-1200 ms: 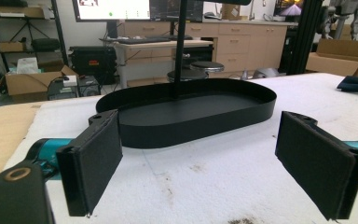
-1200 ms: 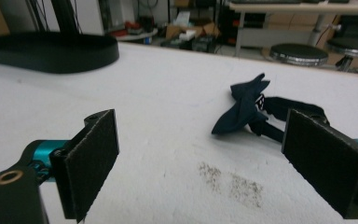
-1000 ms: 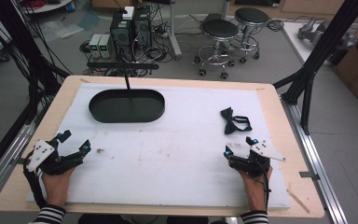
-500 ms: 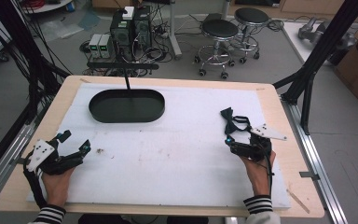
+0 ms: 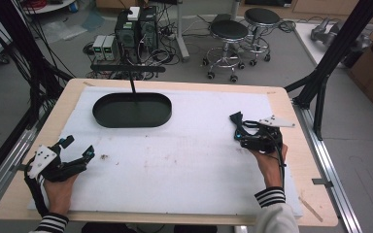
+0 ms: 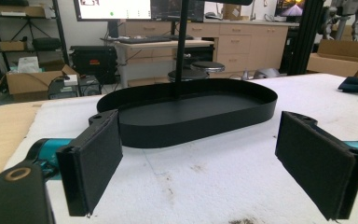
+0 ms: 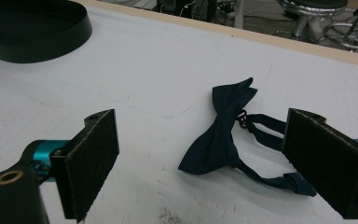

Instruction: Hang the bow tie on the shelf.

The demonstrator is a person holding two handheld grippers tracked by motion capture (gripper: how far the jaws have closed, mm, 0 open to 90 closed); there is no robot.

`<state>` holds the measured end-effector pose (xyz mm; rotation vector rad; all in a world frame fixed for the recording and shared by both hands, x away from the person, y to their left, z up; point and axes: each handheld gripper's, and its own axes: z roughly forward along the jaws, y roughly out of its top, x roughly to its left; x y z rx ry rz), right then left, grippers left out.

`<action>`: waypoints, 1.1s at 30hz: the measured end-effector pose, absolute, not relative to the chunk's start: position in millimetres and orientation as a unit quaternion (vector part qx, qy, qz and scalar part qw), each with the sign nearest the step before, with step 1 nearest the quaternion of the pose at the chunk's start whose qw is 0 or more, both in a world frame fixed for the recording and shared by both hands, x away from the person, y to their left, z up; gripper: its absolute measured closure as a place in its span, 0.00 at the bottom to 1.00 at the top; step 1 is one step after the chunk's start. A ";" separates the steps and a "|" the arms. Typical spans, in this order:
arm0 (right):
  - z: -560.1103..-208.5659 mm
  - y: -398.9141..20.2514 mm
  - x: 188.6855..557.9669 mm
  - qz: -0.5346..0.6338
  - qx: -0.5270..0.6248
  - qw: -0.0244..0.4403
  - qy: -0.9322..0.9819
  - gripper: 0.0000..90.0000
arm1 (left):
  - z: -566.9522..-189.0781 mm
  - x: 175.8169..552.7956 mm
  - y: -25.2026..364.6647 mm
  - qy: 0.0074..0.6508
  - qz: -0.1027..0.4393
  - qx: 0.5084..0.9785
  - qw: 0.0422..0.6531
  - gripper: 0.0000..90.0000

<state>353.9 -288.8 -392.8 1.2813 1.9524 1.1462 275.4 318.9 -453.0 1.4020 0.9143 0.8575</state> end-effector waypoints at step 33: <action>-411.0 -285.2 405.3 0.306 0.529 0.209 0.763 0.23 | -453.0 275.4 319.0 0.393 0.368 0.602 0.589 0.17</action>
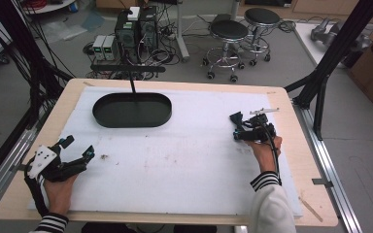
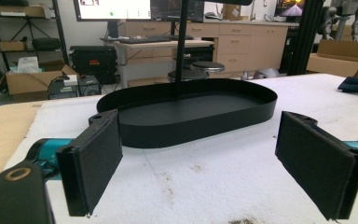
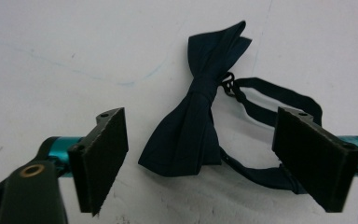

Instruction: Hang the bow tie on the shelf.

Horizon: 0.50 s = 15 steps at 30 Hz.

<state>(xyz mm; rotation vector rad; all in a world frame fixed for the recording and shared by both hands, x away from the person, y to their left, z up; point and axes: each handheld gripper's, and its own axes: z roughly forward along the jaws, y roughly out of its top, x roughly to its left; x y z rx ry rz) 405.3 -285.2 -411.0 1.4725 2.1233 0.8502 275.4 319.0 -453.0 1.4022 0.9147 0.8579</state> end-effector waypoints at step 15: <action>-417.3 -285.2 409.0 0.286 0.543 0.177 0.770 0.47 | -453.0 275.4 318.9 0.393 0.369 0.602 0.589 0.17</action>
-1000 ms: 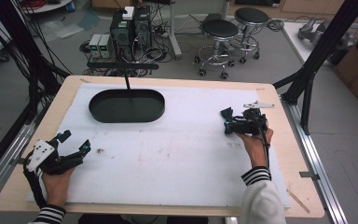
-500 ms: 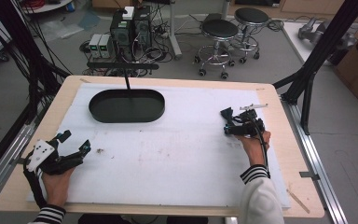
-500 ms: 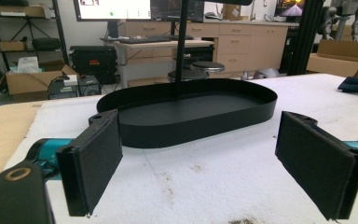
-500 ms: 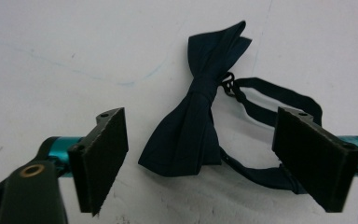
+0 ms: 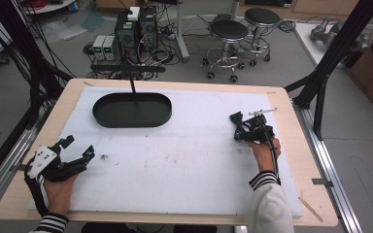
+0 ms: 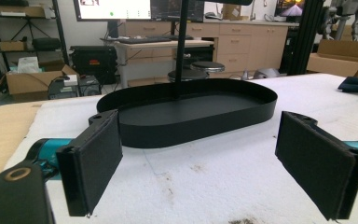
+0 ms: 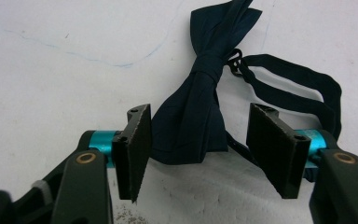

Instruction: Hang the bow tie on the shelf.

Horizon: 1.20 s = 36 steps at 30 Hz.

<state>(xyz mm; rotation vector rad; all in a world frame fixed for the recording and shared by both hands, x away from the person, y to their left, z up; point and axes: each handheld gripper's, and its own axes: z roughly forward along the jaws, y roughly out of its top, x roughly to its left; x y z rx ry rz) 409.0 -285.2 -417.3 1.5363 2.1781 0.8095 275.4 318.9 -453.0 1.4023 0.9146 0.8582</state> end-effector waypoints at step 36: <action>-418.0 -273.8 407.7 0.265 0.527 0.173 0.789 0.92 | -453.0 275.4 319.0 0.393 0.368 0.602 0.589 0.17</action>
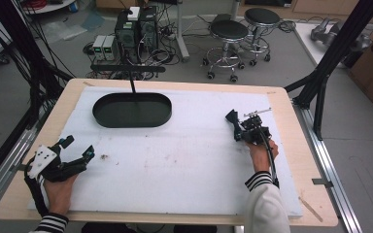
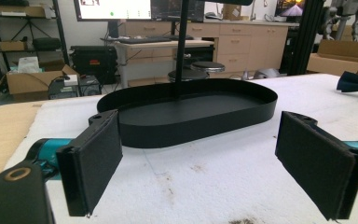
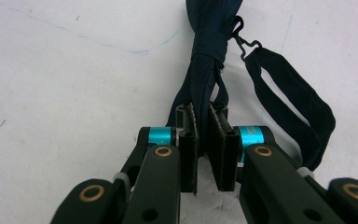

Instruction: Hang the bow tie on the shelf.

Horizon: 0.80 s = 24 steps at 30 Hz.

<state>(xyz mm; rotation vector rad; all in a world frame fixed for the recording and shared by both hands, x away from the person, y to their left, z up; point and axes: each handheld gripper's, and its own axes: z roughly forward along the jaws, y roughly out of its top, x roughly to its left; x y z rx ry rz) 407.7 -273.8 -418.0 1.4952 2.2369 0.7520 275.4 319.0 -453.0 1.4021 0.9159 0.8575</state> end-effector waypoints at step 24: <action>-401.7 -266.8 399.7 0.351 0.503 0.207 0.762 0.95 | -453.0 275.2 318.7 0.391 0.369 0.603 0.589 0.17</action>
